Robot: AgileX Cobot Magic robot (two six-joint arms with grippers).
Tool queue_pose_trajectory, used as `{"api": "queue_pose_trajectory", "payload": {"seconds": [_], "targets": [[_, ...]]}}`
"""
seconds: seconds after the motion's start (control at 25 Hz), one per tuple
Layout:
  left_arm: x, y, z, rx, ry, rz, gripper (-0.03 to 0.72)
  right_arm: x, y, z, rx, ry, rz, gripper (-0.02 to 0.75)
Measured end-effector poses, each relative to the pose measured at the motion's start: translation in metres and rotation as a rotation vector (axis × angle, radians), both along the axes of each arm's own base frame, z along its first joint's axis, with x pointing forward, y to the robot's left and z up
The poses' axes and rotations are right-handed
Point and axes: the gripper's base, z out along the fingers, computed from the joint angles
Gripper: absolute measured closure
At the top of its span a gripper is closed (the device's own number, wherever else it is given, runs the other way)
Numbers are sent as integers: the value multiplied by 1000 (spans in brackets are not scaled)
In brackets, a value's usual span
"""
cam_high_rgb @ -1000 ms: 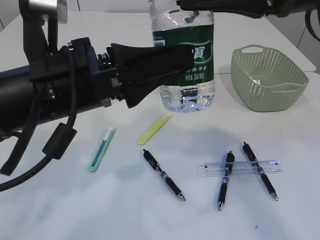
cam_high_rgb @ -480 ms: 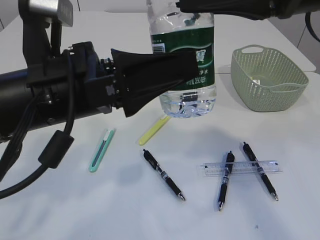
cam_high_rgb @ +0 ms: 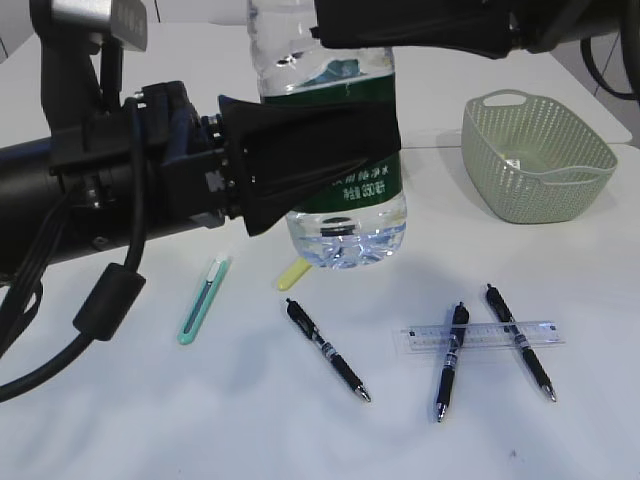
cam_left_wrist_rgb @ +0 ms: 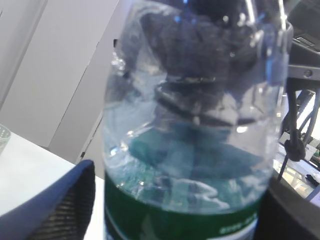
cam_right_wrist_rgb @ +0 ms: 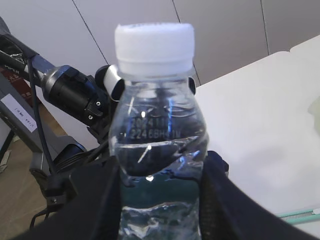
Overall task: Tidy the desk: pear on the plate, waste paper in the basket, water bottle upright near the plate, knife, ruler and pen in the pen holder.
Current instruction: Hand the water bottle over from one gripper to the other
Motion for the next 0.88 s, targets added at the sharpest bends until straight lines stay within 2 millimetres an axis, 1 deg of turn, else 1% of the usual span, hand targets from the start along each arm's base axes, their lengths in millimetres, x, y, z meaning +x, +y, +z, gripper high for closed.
{"api": "queue_pose_trajectory", "payload": {"seconds": [0.12, 0.24, 0.44, 0.56, 0.72, 0.88], "targets": [[0, 0, 0, -1, 0, 0, 81, 0, 0, 0, 0, 0, 0, 443], [0, 0, 0, -2, -1, -1, 108, 0, 0, 0, 0, 0, 0, 443], [0, 0, 0, -4, -2, -4, 234, 1, 0, 0, -4, -2, -8, 443], [0, 0, 0, -1, -3, -2, 268, 1, 0, -1, -7, -3, -8, 441], [0, 0, -1, 9, -14, 5, 279, 1, 0, -1, -9, -4, -11, 392], [1, 0, -1, 20, -36, 15, 296, 2, 0, -1, -12, -6, -17, 305]]}}
